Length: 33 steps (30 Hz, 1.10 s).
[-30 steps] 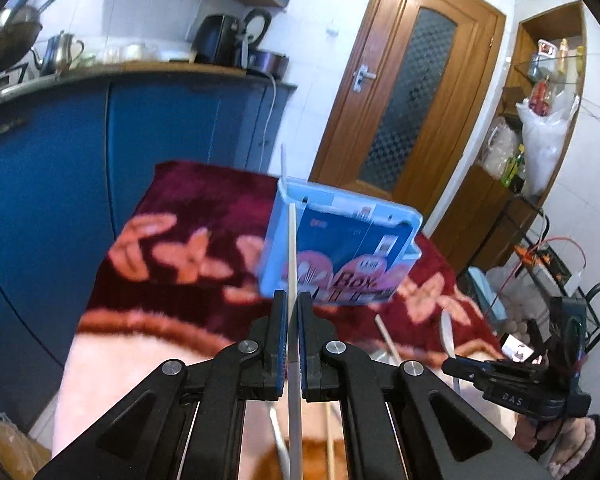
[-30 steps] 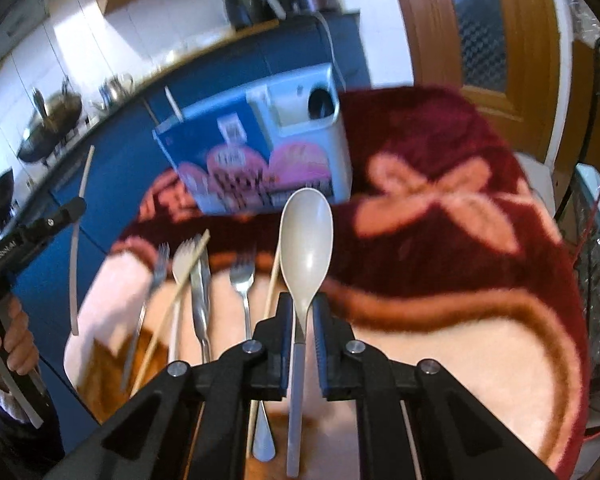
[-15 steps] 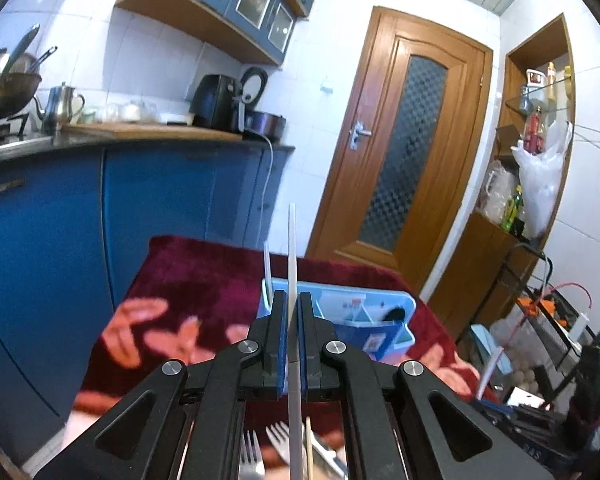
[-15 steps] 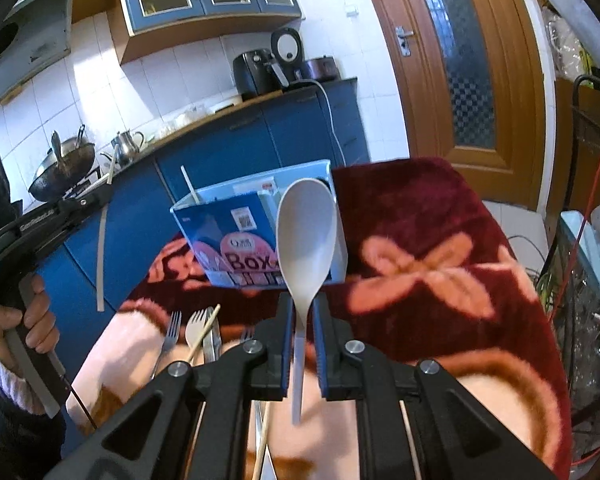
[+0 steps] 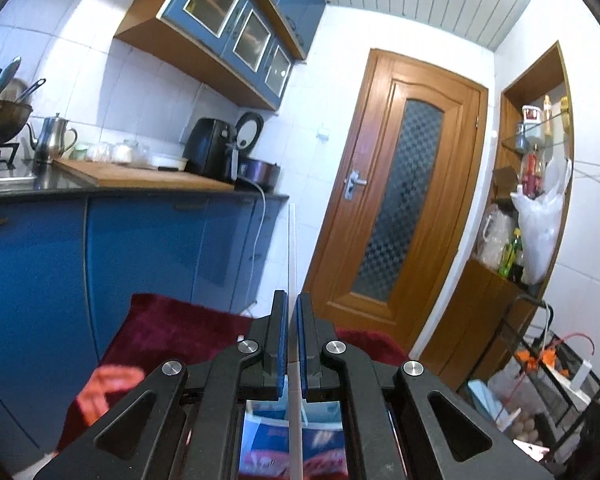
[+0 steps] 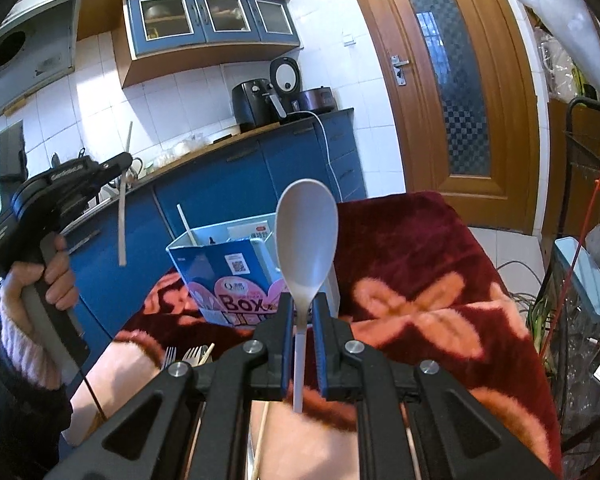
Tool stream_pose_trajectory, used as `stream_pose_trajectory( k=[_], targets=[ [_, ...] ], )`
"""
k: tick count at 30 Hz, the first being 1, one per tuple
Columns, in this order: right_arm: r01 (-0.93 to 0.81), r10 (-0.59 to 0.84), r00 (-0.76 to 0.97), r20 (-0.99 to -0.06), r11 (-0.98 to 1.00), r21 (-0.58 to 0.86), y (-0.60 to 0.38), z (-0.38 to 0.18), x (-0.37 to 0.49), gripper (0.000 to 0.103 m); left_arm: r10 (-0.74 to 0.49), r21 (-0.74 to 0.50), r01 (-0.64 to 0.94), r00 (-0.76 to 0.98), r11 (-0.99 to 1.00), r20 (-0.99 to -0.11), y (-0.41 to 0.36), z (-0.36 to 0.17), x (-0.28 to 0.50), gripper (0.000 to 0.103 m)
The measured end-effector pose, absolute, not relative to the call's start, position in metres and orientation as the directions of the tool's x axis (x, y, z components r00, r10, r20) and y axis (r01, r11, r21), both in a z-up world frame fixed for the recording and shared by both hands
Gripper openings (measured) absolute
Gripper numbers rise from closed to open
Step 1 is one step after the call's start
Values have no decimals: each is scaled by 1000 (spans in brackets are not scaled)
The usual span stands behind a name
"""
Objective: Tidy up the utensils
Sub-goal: 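Lift the chopstick with the left tool while the right tool carries the white spoon to the box, then lower the chopstick into the box and open the left tool while the right tool releases the white spoon inside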
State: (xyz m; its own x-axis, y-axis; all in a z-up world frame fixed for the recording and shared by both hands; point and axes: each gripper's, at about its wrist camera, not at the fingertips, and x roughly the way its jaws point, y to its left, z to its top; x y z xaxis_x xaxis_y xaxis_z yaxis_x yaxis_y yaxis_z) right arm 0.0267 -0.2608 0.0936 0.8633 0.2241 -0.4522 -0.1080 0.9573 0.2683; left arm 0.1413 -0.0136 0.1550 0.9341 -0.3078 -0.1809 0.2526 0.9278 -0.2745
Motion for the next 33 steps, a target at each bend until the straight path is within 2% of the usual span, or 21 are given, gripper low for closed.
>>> stream_pose_trajectory(
  k=[10, 21, 33],
  targets=[
    [-110, 218, 874, -435, 959, 260, -264, 97, 34, 11, -235, -252, 215, 970, 944, -54, -23, 158, 160, 5],
    [-103, 183, 897, -403, 972, 213, -263, 109, 46, 11, -159, -247, 142, 986, 958, -50, -26, 119, 185, 5],
    [-120, 169, 934, -315, 978, 170, -252, 142, 75, 11, -133, -232, 134, 991, 963, 20, -25, 112, 180, 5]
  ],
)
